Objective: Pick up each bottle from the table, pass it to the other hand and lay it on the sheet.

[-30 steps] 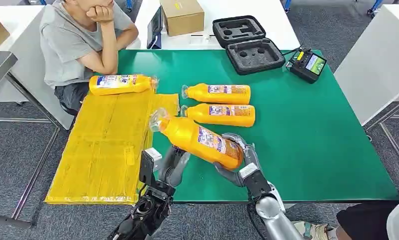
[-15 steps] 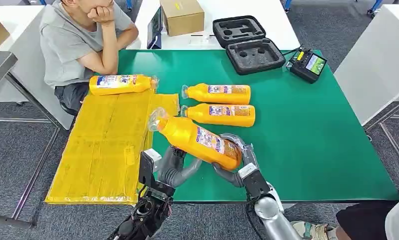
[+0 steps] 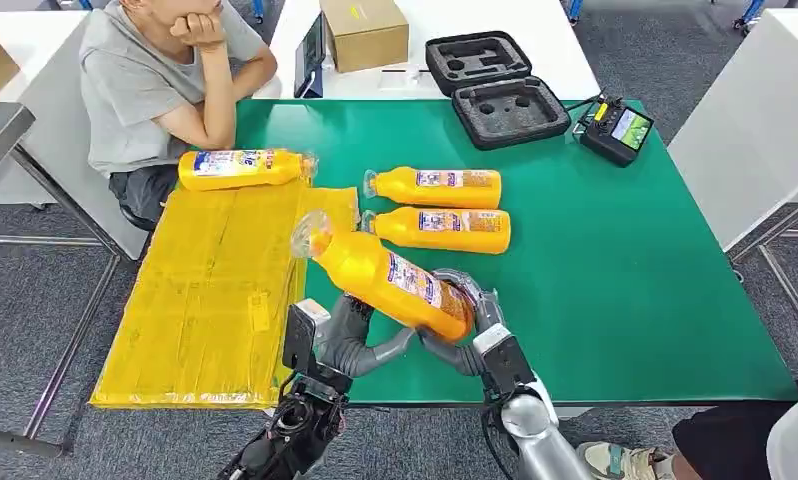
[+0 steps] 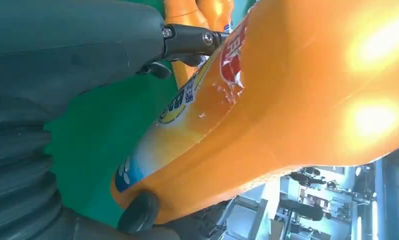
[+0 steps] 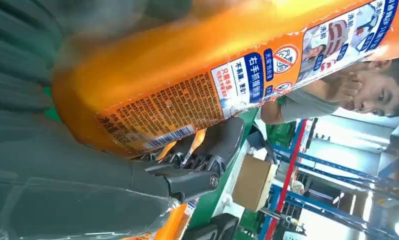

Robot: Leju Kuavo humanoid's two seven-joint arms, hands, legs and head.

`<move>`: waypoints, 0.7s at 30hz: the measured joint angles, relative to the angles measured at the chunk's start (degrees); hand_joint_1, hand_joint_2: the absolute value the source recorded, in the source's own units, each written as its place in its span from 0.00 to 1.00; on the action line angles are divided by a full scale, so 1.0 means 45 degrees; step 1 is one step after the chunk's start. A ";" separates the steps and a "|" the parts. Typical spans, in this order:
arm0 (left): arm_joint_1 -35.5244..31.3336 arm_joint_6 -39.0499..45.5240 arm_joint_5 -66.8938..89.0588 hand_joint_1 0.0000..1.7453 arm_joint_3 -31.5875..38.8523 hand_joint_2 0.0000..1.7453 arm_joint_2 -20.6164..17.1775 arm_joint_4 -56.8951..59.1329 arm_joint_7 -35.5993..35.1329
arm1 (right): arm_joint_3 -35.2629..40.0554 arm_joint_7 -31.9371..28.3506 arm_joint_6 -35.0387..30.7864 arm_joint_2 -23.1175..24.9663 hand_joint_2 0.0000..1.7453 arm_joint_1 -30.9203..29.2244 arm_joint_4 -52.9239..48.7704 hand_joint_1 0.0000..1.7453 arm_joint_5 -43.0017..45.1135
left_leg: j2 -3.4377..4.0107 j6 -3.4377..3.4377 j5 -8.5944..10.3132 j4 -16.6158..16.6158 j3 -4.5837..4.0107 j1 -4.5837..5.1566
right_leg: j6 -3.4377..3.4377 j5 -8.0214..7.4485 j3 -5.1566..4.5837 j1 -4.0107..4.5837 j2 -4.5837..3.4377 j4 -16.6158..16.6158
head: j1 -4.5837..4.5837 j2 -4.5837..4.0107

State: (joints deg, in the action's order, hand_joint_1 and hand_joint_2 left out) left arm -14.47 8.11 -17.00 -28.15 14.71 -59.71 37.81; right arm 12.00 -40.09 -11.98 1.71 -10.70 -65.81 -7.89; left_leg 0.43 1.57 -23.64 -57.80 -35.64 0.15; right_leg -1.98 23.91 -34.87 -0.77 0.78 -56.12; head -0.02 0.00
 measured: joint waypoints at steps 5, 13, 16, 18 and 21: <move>-0.0065 0.0024 -0.0068 0.00 0.0010 1.00 0.0000 0.0073 0.0116 | 0.0077 0.0000 0.0136 0.0170 1.00 -0.0013 0.0116 1.00 -0.0073 | 0.0001 0.0000 0.0000 0.0000 -0.0001 -0.0001 | 0.0000 0.0000 0.0000 0.0001 0.0000 -0.0001 | 0.0000 0.0000; -0.0118 0.0102 -0.0262 0.00 0.0078 1.00 0.0000 0.0073 0.0219 | 0.0423 -0.0005 0.0146 0.0398 1.00 -0.0089 0.0267 1.00 -0.0107 | 0.0000 -0.0001 0.0001 0.0000 0.0000 -0.0002 | 0.0000 0.0000 -0.0001 0.0002 0.0000 -0.0001 | -0.0005 0.0000; -0.0136 0.0107 -0.0287 0.00 0.0112 1.00 0.0000 0.0068 0.0248 | 0.0432 0.0000 0.0146 0.0403 1.00 -0.0148 0.0330 1.00 -0.0083 | -0.0001 -0.0001 0.0001 0.0000 -0.0001 -0.0002 | 0.0000 0.0000 0.0000 0.0001 0.0000 -0.0001 | 0.0000 0.0000; -0.0144 0.0122 -0.0330 0.00 0.0141 1.00 0.0000 0.0024 0.0287 | 0.0432 -0.0005 0.0155 0.0403 1.00 -0.0160 0.0389 1.00 -0.0073 | -0.0001 -0.0001 0.0001 0.0000 -0.0001 -0.0001 | 0.0000 0.0000 0.0000 0.0000 0.0000 -0.0001 | 0.0000 0.0000; -0.0140 0.0223 -0.0398 0.00 0.0175 1.00 0.0000 -0.0082 0.0315 | 0.0432 -0.0005 0.0209 0.0427 1.00 -0.0146 0.0461 1.00 -0.0078 | -0.0001 -0.0001 0.0001 0.0000 -0.0002 0.0000 | 0.0000 0.0000 0.0000 0.0000 0.0001 0.0000 | 0.0000 0.0000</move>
State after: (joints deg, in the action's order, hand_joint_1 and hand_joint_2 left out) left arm -15.10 9.11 -18.80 -27.36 14.71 -60.08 39.23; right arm 13.94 -40.11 -11.04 3.63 -11.35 -63.74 -8.24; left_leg 0.42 1.56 -23.63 -57.80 -35.65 0.15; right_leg -1.98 23.91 -34.87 -0.77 0.79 -56.12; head -0.02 0.00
